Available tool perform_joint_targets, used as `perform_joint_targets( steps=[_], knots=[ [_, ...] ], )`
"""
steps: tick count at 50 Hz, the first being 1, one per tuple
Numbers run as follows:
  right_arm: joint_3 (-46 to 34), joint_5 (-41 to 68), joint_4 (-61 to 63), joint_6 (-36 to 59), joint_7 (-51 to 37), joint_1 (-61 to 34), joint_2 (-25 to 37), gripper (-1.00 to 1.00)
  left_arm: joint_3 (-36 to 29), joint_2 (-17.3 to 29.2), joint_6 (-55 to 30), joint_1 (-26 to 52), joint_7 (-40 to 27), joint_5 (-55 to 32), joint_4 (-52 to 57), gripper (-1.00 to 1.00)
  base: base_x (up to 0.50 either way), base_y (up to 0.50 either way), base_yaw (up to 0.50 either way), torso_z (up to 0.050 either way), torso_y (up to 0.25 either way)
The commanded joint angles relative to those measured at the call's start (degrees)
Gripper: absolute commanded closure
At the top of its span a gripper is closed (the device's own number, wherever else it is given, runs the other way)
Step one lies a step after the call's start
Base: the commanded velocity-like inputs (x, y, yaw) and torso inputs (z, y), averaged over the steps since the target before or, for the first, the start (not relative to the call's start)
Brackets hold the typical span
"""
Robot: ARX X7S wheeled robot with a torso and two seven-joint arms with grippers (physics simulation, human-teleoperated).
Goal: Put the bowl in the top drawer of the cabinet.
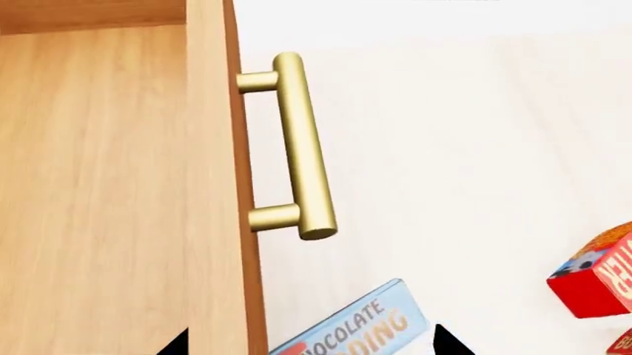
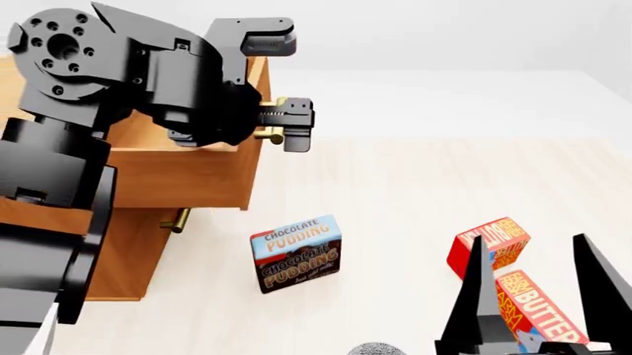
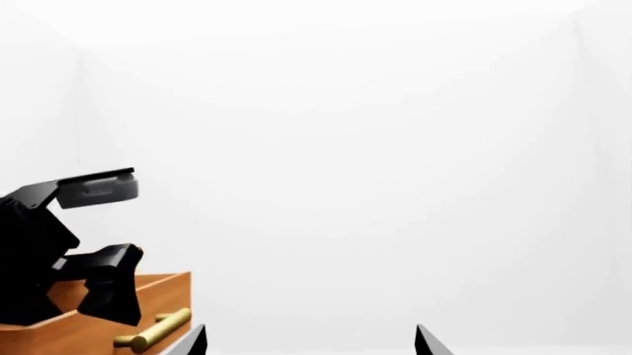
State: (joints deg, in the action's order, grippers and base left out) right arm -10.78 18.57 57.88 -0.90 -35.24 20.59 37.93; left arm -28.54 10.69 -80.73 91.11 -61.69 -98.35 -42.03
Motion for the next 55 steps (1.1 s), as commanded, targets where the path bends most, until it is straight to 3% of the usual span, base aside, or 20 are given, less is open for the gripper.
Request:
perform_joint_targets(
  steps=[1, 19, 36, 42, 48, 55],
  knots=[
    [0.2, 0.1, -0.2, -1.2, -0.4, 0.7, 0.6, -1.0, 1.2, -1.6, 0.8, 0.0, -2.4, -4.2, 1.8, -1.0, 0.0, 0.0, 0.0, 0.0, 0.0],
    [0.0, -0.1, -0.2, -1.6, -1.2, 1.0, 1.2, -1.0, 3.0, -3.3, 3.0, -0.3, -7.8, -11.2, 3.9, -1.0, 0.0, 0.0, 0.0, 0.0, 0.0],
    [-0.4, -0.2, -0.6, -2.1, -1.6, 0.9, 1.6, -1.0, 2.6, -3.3, 4.7, -1.0, -7.0, -12.2, 4.7, -1.0, 0.0, 0.0, 0.0, 0.0, 0.001],
    [-0.3, -0.2, -0.6, -2.5, -1.7, 1.1, 1.9, -1.0, -1.4, -0.2, 5.9, -0.5, -2.1, -0.3, 14.5, -1.0, 0.0, 0.0, 0.0, 0.0, 0.002],
    [0.0, 0.2, -0.7, -2.9, -1.9, 1.1, 2.2, -1.0, -4.0, 4.6, 13.8, -2.1, 5.0, 13.8, 31.7, -1.0, 0.0, 0.0, 0.0, 0.0, 0.0],
    [0.0, 0.5, -0.3, -2.3, -2.3, 0.7, 2.6, -1.0, -5.5, 9.9, 18.2, -4.7, 6.2, 20.7, 49.9, -1.0, 0.0, 0.0, 0.0, 0.0, 0.0]
  ],
)
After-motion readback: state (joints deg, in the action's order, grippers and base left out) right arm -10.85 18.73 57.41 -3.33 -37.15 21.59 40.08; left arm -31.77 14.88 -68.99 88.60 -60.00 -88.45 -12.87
